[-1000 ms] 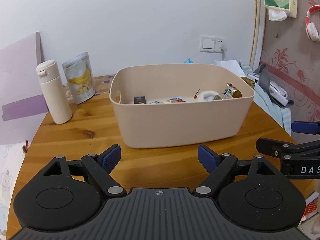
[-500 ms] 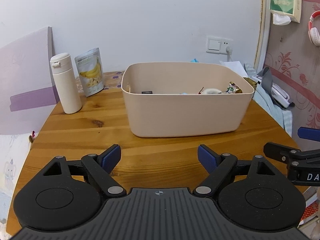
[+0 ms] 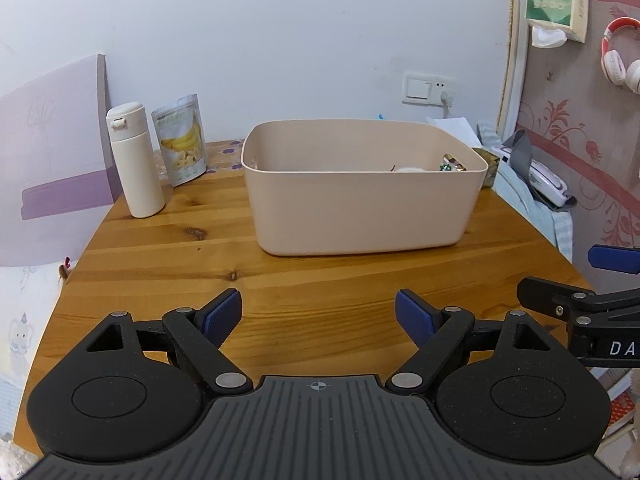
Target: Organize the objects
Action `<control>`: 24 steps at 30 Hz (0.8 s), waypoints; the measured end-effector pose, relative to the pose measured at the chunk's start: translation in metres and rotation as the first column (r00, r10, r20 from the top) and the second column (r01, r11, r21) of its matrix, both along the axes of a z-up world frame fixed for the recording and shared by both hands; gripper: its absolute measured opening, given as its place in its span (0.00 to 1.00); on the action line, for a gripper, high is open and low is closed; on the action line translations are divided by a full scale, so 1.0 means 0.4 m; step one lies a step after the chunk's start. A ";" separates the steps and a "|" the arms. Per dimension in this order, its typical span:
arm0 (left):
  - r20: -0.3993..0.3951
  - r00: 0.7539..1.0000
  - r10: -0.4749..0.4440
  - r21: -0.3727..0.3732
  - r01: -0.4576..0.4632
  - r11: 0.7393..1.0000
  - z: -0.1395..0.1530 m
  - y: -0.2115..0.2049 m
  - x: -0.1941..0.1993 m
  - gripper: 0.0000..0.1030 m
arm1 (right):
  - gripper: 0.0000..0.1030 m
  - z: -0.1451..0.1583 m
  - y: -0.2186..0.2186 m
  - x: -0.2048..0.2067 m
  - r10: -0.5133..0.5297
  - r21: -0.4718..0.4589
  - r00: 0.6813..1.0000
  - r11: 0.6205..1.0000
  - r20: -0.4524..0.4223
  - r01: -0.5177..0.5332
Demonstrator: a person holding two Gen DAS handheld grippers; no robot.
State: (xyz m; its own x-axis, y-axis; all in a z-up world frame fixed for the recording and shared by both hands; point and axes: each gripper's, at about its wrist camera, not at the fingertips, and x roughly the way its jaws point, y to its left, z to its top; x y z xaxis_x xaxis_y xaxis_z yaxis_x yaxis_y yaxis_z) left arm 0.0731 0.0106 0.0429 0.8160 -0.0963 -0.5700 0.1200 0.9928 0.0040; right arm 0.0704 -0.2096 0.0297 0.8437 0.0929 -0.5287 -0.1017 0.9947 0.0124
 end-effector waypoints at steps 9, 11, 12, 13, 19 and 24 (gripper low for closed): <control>0.009 1.000 -0.007 -0.001 0.007 1.000 0.004 0.010 -0.053 0.83 | 1.00 0.002 0.009 -0.045 -0.003 0.010 1.000 1.000 -0.001 0.003; 0.012 1.000 -0.011 -0.002 0.011 1.000 0.006 0.011 -0.067 0.83 | 1.00 0.002 0.012 -0.056 -0.004 0.009 1.000 1.000 0.001 0.004; 0.016 1.000 -0.013 -0.003 0.013 1.000 0.009 0.010 -0.074 0.83 | 1.00 0.003 0.013 -0.061 -0.004 0.010 1.000 1.000 0.001 0.004; 0.020 1.000 -0.015 -0.004 0.015 1.000 0.011 0.009 -0.082 0.83 | 1.00 0.004 0.014 -0.068 -0.004 0.011 1.000 1.000 0.002 0.004; 0.013 1.000 -0.016 -0.019 0.016 1.000 0.010 0.011 -0.113 0.83 | 1.00 0.014 0.014 -0.099 -0.005 0.002 1.000 1.000 0.017 0.005; 0.014 1.000 -0.016 -0.005 0.016 1.000 0.006 0.011 -0.135 0.83 | 1.00 0.017 0.007 -0.119 -0.010 -0.004 1.000 1.000 0.016 0.010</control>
